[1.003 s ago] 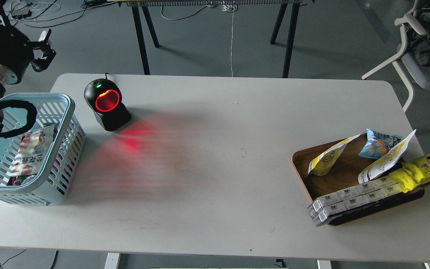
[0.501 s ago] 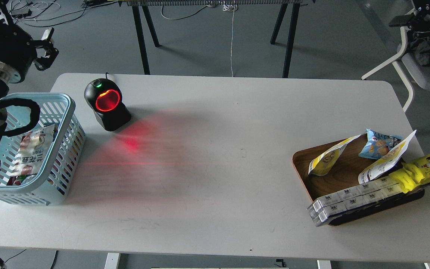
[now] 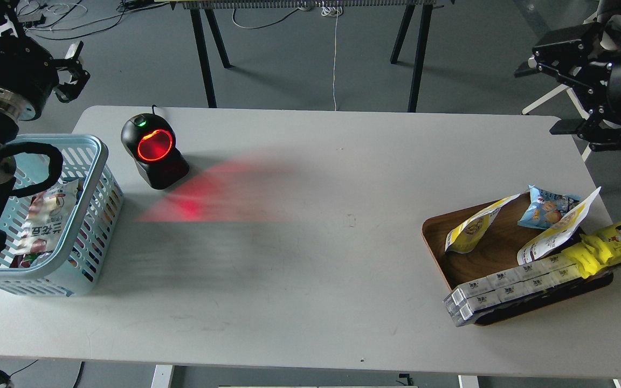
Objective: Scan snack and place in basket
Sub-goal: 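Lower the right gripper onto the yellow snack packet on the wooden tray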
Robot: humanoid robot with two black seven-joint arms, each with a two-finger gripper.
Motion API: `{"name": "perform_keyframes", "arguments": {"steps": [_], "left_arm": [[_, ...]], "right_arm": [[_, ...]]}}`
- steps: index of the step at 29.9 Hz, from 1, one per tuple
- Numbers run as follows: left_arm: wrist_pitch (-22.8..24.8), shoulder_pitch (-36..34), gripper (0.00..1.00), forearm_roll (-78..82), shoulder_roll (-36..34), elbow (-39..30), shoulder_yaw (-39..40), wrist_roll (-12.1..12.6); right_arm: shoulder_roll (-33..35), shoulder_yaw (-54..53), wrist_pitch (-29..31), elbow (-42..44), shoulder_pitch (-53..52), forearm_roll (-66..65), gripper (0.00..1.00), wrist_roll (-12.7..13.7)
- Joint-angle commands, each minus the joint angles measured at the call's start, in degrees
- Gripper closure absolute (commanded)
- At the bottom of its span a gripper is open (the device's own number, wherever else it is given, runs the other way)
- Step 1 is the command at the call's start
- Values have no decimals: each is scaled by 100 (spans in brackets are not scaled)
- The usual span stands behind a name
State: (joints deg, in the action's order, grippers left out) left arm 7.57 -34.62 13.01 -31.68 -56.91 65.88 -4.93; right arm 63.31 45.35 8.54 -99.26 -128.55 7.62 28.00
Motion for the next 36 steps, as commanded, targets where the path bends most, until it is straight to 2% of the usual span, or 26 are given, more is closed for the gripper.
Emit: {"name": "perform_keyframes", "arguments": {"steps": [1, 7, 14, 26, 30, 36], "left_arm": [[8, 8, 0, 0, 39, 5, -5, 1], [8, 8, 0, 0, 48, 5, -5, 1], [8, 8, 0, -9, 91, -4, -5, 1], [8, 8, 0, -9, 144, -13, -5, 1], [8, 8, 0, 0, 127, -4, -5, 1], [-1, 8, 0, 0, 127, -4, 4, 1]], "right_arm": [[59, 229, -19, -5, 154, 11, 1, 0], [59, 203, -80, -5, 787, 3, 1, 0], [24, 71, -493, -5, 1428, -15, 1, 0], [-389, -1440, -915, 65, 3019, -112, 9, 0], [-539, -1801, -933, 126, 3520, -330, 17, 0], [-653, -2118, -933, 241, 4048, -727, 42, 0]]}}
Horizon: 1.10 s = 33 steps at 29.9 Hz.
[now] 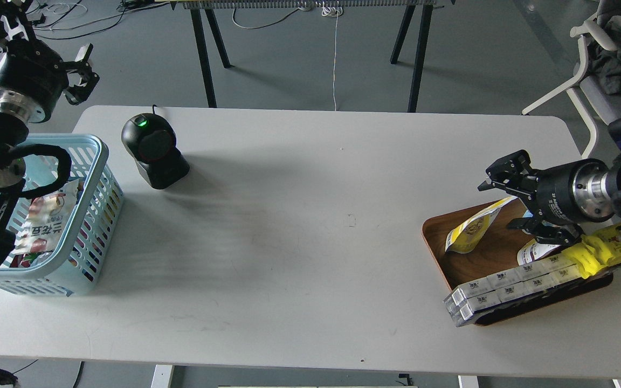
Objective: Scan snack and place in basket
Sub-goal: 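Lower the right gripper onto the yellow snack packet on the wooden tray, then grasp the yellow packet with the right gripper and lift it toward the scanner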
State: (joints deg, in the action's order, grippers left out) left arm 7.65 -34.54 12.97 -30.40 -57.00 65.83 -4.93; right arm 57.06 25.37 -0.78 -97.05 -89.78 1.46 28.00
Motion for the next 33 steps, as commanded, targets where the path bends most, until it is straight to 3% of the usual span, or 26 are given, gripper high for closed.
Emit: {"name": "perform_keyframes", "arguments": {"steps": [1, 6, 10, 12, 14, 22, 29, 33], "left_arm": [[0, 0, 0, 3, -1, 5, 0, 1], [-9, 0, 0, 3, -1, 5, 9, 1], [-18, 0, 0, 3, -1, 5, 9, 1], [-9, 0, 0, 3, -1, 5, 9, 1], [-18, 0, 0, 3, -1, 5, 17, 1], [-79, 0, 0, -5, 16, 5, 17, 1], [-79, -9, 0, -5, 16, 5, 9, 1], [-79, -26, 0, -5, 8, 5, 0, 9]], "right_arm": [[-37, -146, -1, 11, 188, -137, 47, 0], [-37, -146, -10, 11, 206, -348, 70, 0], [-20, -155, -10, 2, 276, -401, 76, 0], [-11, -155, -19, 11, 285, -401, 91, 0], [-2, -164, -89, 11, 294, -401, 99, 0], [165, -444, -133, -7, 294, -366, 100, 0], [420, -1305, -151, -16, 127, -252, 100, 0], [455, -1666, -290, 28, -135, 423, 100, 0]]}}
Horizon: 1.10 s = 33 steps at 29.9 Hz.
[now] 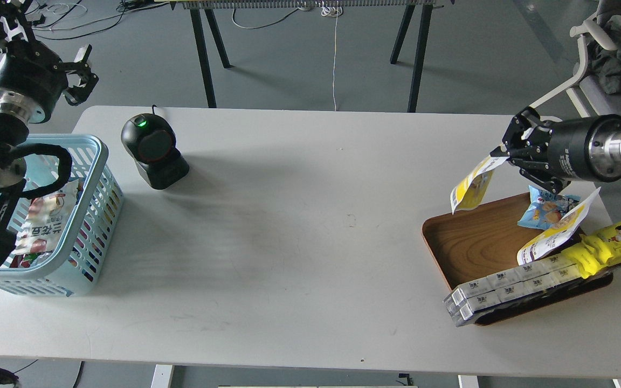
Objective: Scan snack and place in basket
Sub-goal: 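Grasp the yellow packet with the right gripper and lift it toward the scanner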
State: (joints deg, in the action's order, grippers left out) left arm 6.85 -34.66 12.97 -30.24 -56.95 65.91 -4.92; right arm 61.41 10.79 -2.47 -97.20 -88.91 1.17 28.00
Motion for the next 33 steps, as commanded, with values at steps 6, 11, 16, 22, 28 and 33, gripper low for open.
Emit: {"name": "perform_keyframes", "arguments": {"steps": [6, 11, 16, 22, 28, 33], "left_arm": [[-26, -32, 0, -5, 0, 0, -8, 8], [-26, -58, 0, -5, -9, 0, -8, 8], [-26, -67, 0, -5, 0, 8, -8, 8], [-26, -59, 0, -5, 0, 17, -8, 8], [-17, -58, 0, -5, 0, 61, -8, 17], [-9, -58, 0, -5, -26, 79, 19, 52]], "right_arm": [[-550, -182, -781, 551, -934, 1165, 100, 0], [-1358, -200, -1106, 1202, -1137, 1456, 100, 0], [-2509, -191, -1317, 1993, -1129, 1456, 100, 0], [-3670, -191, -1344, 2767, -909, 1456, 100, 0], [-4479, -200, -1344, 2987, -593, 1403, 100, 0], [-5138, -252, -1335, 3444, -312, 1386, 100, 0]]}}
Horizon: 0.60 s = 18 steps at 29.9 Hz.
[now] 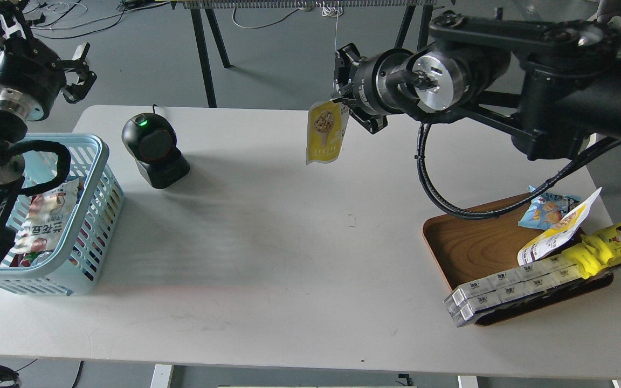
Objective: Scan snack and place in basket
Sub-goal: 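Grasp the yellow packet with the right gripper and lift it toward the scanner, then set the yellow packet upright on the table beside the scanner, release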
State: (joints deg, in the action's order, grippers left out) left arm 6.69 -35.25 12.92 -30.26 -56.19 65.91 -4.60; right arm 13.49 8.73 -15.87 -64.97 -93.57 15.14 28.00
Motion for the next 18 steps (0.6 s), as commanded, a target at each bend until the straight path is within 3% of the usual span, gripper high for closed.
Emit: {"name": "perform_keyframes", "arguments": {"steps": [1, 10, 18], "left_arm": [[8, 0, 0, 0, -24, 12, 18, 29], [43, 0, 0, -8, -33, 12, 53, 29], [78, -8, 0, -35, -24, 21, 88, -32]], "right_arm": [[-486, -56, 5, 292, 225, -19, 100, 0], [-1208, -73, 22, 696, 682, -266, 100, 0], [-1322, -100, 75, 811, 849, -283, 95, 0]]}}
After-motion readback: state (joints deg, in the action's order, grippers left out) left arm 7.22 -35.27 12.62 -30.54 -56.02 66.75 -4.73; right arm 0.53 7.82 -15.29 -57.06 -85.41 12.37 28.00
